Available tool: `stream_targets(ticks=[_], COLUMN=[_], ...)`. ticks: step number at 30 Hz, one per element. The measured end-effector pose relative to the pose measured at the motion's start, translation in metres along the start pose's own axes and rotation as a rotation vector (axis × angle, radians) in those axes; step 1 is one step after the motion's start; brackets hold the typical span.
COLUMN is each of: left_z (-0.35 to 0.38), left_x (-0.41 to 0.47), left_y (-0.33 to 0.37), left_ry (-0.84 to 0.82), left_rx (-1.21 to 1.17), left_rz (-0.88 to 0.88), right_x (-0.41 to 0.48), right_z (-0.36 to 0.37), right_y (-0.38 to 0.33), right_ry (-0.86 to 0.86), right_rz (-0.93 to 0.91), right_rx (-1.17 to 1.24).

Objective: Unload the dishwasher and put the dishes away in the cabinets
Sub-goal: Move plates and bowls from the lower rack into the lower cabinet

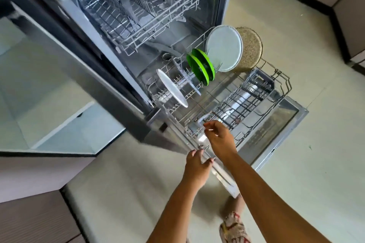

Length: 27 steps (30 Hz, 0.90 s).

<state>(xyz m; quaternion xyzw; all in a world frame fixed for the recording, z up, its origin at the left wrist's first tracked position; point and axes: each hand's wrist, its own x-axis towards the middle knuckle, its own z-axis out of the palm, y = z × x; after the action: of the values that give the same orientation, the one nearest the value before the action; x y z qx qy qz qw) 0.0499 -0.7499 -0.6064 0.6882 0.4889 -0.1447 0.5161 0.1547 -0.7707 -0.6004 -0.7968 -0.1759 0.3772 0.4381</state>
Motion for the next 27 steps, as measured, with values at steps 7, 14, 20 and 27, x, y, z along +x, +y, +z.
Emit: stream_targets(ticks=[7, 14, 20, 27], left_z=[0.012, 0.026, 0.018, -0.020], left_x=[0.072, 0.144, 0.187, 0.268], left_y=[0.100, 0.180, 0.217, 0.274], left_ry=[0.085, 0.111, 0.098, 0.207], left_rx=[-0.216, -0.373, -0.472, -0.143], left_rz=[-0.033, -0.045, -0.132, 0.092], right_x=[0.103, 0.195, 0.267, 0.338], right_z=[-0.094, -0.184, -0.213, -0.227], right_y=[-0.002, 0.013, 0.010, -0.015], right_ry=[-0.027, -0.019, 0.019, 0.035], right_rz=[-0.078, -0.041, -0.032, 0.004], right_rx=[-0.200, -0.412, -0.586, -0.699])
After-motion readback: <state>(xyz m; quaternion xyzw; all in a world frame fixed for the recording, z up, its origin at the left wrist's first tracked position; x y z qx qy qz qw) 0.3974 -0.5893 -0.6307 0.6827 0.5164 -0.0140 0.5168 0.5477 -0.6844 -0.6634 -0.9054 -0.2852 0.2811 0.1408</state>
